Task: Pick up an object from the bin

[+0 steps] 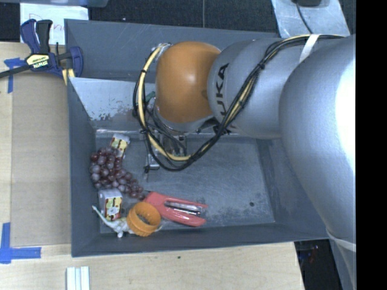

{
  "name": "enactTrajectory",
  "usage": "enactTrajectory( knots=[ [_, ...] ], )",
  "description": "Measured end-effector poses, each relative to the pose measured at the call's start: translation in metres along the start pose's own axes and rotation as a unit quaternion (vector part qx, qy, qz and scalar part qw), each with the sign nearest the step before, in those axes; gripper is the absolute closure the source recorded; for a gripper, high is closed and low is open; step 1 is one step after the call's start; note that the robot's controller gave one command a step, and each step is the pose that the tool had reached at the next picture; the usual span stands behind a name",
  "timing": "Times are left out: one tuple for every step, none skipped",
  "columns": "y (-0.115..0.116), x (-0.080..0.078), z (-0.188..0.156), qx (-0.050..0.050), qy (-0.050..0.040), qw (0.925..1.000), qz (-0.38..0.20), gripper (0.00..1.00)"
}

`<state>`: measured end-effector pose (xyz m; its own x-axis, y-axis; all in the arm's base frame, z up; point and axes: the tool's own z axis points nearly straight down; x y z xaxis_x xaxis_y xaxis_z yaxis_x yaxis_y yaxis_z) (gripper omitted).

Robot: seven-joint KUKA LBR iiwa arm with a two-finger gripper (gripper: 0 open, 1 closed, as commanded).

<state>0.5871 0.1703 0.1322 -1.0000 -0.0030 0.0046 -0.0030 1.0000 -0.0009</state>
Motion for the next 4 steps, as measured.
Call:
enactTrajectory(
  knots=[
    [-0.001,-0.002,-0.005,-0.001,-0.0036,1.0,0.002,0.0],
    [0.064,0.021,0.06,0.003,-0.002,0.9982,0.06,0.0],
    [0.069,0.022,0.028,0.0,-0.0057,0.9967,0.081,0.0],
    [0.068,0.021,0.045,0.005,-0.0012,0.9975,0.071,0.0]
  ],
)
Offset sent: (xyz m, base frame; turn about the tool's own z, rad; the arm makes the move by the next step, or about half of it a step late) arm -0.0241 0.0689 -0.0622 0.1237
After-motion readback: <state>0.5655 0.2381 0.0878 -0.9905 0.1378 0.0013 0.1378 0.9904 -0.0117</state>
